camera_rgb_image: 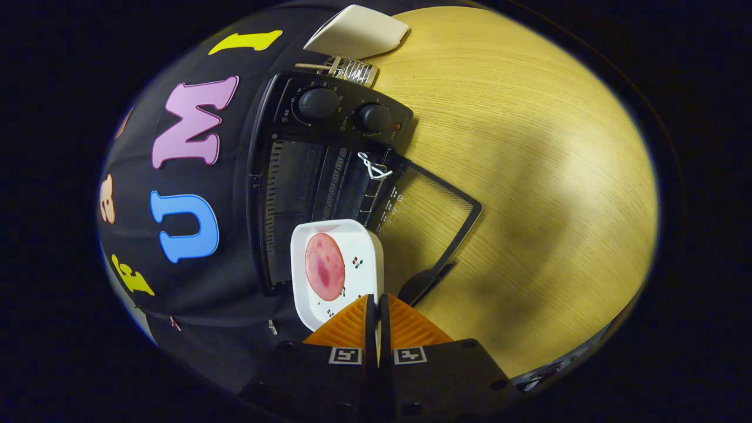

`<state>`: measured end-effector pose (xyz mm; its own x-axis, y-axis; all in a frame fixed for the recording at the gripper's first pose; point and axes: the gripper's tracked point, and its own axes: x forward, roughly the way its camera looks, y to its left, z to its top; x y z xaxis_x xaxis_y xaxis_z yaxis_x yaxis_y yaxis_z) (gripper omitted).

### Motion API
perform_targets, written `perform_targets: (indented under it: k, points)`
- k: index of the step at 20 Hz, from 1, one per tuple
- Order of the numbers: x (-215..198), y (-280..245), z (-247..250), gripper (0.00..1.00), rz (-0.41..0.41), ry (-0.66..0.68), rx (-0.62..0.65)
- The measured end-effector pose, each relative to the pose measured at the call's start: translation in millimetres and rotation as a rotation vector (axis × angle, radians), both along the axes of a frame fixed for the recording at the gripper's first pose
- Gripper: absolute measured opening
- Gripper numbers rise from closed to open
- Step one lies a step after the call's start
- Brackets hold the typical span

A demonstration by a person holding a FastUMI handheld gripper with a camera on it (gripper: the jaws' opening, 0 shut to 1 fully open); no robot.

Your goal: Open the toaster oven, put the food inside, and close the toaster oven door.

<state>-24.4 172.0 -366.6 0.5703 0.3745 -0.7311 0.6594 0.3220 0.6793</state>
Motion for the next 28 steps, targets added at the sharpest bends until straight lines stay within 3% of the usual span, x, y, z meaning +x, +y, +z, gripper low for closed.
perform_targets:
  k: [10, 16, 21, 22, 23, 25, 27, 28]
  points:
    - [75, -2, -34, 0.05, -0.395, 0.106, -0.089]
    - [109, 7, -37, 0.06, -0.481, 0.107, -0.046]
    - [114, 27, -30, 0.12, -0.452, 0.082, 0.034]
    - [112, 34, -26, 0.25, -0.415, 0.077, 0.044]
    - [108, 40, -23, 0.31, -0.387, 0.072, 0.053]
    - [94, 47, -16, 0.65, -0.328, 0.083, 0.062]
    - [77, 46, -12, 0.99, -0.23, 0.076, -0.007]
    - [69, 41, -9, 0.99, -0.176, 0.061, -0.056]
